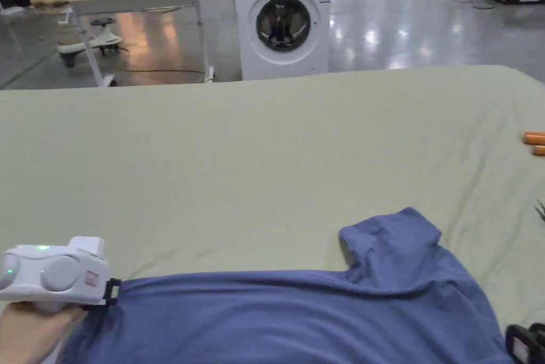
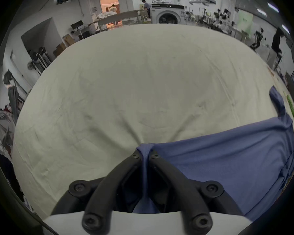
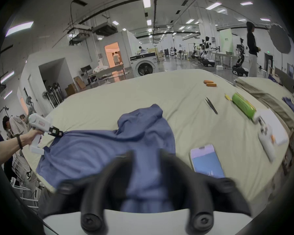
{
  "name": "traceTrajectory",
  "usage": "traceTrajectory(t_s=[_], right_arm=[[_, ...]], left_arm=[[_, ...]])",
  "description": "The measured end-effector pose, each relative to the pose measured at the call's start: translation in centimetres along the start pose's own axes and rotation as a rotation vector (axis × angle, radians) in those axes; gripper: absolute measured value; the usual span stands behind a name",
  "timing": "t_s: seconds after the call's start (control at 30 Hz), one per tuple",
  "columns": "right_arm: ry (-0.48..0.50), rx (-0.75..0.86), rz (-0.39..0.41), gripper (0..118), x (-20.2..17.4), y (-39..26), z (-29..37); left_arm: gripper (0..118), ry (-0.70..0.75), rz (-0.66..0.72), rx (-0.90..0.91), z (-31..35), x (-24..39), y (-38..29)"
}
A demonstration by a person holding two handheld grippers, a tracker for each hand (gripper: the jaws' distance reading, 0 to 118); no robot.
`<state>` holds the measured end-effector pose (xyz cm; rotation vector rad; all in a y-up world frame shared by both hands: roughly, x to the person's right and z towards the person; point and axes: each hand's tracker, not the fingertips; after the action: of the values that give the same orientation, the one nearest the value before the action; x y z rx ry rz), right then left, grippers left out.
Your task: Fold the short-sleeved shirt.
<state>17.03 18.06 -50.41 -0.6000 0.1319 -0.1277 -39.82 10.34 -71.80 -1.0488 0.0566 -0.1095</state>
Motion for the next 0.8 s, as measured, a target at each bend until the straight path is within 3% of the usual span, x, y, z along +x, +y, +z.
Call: traceTrajectory(t_s=[0.03,0.1,0.17,0.27,0.3,0.33,0.37,0.43,0.47,0.5,0.53,0.63,0.7,0.77,0.8], right_arm=[[0.001,-0.026,0.003,85,-0.3,2.3,-1.6],[0.007,-0.063,-0.024,83,0.5,5.7,-6.1],[0.003,-0.199,-0.053,83,2.2,8.0,-11.6],[-0.123,-0.394,-0.047,81,3.5,9.3,-19.5],[-0.172,-0.464,-0.054,75,4.4,9.1,-21.7],[-0.207,-0.515,-0.065,61,4.6,8.7,-23.0],[-0.212,-0.583,-0.072,40,4.7,8.1,-24.1],[-0.202,-0.503,-0.021,37,4.1,7.8,-23.2],[-0.203,-0.51,0.004,26,3.6,8.0,-23.1],[-0.182,-0.498,0.021,5,3.3,8.1,-22.9],[-0.169,-0.494,0.016,0,3.1,8.0,-22.3],[-0.176,-0.443,0.074,0,2.6,8.6,-20.5],[-0.15,-0.353,0.067,0,2.2,9.0,-17.0],[-0.041,-0.306,0.009,0,2.5,8.9,-13.6],[-0.031,-0.27,-0.001,0,2.4,8.6,-11.5]], left_arm=[[2,0.0,-0.002,-0.014,-0.2,0.1,0.2],[2,-0.005,0.014,-0.037,0.2,0.6,0.3],[2,-0.011,0.015,-0.051,0.2,0.5,0.5],[2,-0.014,0.019,-0.057,0.6,0.8,0.2],[2,-0.013,0.023,-0.055,0.8,1.0,0.0],[2,-0.011,0.025,-0.052,0.8,1.1,-0.2],[2,-0.009,0.023,-0.046,0.9,1.1,-0.3],[2,-0.001,0.01,-0.037,1.0,1.5,-0.6],[2,0.002,-0.002,-0.034,1.0,1.6,-0.7],[2,0.005,-0.005,-0.031,0.7,1.4,-0.5],[2,0.009,-0.002,-0.026,1.0,1.5,-0.6],[0,-0.005,-0.028,0.09,3.0,0.9,-1.4],[0,-0.09,0.007,0.155,6.4,-0.4,-2.7],[0,-0.143,0.028,0.204,9.6,-2.5,-4.3],[0,-0.17,0.055,0.236,11.5,-3.4,-5.5]])
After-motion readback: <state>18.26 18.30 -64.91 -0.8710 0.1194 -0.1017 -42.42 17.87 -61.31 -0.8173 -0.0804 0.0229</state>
